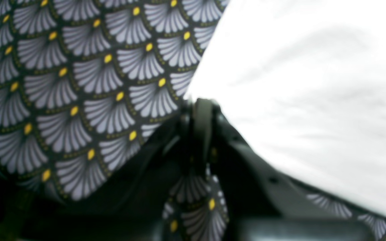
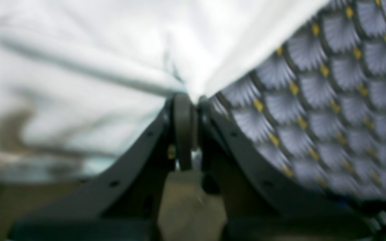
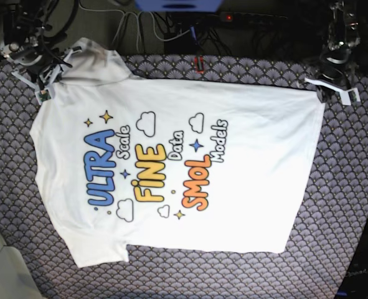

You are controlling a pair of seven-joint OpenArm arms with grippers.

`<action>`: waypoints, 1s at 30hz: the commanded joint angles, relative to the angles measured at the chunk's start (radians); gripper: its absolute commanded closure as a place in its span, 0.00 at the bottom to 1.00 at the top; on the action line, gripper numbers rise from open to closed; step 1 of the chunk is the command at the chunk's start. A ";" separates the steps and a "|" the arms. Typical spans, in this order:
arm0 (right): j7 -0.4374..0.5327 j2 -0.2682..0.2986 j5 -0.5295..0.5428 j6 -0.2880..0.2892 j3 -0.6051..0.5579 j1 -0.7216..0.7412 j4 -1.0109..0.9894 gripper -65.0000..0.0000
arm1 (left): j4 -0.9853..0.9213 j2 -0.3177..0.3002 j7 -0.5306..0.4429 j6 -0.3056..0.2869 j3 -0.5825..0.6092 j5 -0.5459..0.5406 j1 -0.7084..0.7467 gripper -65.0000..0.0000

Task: Fold the T-shirt properly
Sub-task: 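Lift and fold the held edge toward the hem with both grippers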

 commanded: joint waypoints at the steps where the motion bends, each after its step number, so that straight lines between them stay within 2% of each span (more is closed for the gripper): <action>1: -0.072 0.018 -0.078 -0.034 0.015 -0.017 0.020 1.00 | 0.019 -0.016 0.001 -0.005 -0.006 -0.003 0.004 0.99; 30: -0.072 0.036 -0.076 -0.034 0.005 0.079 0.133 1.00 | 0.212 -0.013 0.001 0.004 -0.009 -0.003 -0.005 0.99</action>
